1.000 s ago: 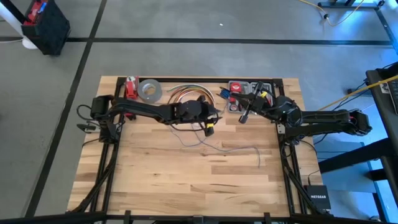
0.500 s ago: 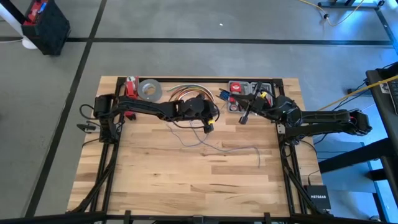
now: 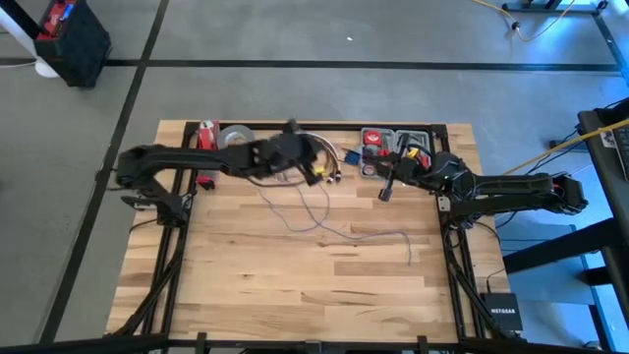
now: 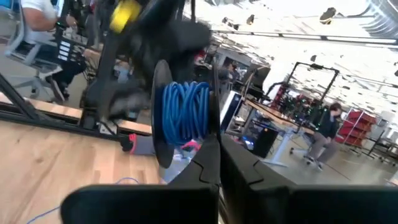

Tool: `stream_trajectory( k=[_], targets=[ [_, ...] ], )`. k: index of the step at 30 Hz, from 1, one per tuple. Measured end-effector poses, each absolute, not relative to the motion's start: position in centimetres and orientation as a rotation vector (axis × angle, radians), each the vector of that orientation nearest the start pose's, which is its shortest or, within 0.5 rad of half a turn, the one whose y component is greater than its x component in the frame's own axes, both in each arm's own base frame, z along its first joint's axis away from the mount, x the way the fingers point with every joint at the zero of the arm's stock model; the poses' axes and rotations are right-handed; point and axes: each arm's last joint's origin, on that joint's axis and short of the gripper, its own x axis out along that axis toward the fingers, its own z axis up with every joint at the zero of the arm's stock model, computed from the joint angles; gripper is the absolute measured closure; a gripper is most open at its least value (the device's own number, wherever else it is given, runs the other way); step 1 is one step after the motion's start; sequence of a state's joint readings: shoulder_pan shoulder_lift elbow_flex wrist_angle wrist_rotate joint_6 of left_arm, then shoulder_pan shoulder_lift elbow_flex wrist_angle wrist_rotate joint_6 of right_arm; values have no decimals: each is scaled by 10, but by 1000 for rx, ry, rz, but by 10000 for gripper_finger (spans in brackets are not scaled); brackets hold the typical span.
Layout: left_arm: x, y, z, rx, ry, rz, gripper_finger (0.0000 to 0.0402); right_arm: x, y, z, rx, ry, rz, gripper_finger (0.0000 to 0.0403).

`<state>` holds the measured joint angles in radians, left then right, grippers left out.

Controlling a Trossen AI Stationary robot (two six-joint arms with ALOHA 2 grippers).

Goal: Coil cords
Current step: Coil the blue wire on the black spool

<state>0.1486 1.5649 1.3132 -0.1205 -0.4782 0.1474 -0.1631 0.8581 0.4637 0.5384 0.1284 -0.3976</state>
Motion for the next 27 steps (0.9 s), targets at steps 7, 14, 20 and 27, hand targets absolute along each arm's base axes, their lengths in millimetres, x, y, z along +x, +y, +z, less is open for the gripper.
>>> stream_trajectory(
  k=[7, 14, 20, 27],
  targets=[
    [319, 60, 379, 120, 225, 557, 399, 195, -37, 271, -440, -19, -351, 400],
    [336, 43, 381, 59, 97, 392, 397, 209, -44, 260, -486, 44, -484, 400],
    [369, 34, 357, 68, 58, 355, 397, 216, -45, 255, -481, 45, -510, 400],
    [398, 29, 321, 85, 86, 338, 397, 217, -46, 257, -444, 12, -541, 400]
  ],
)
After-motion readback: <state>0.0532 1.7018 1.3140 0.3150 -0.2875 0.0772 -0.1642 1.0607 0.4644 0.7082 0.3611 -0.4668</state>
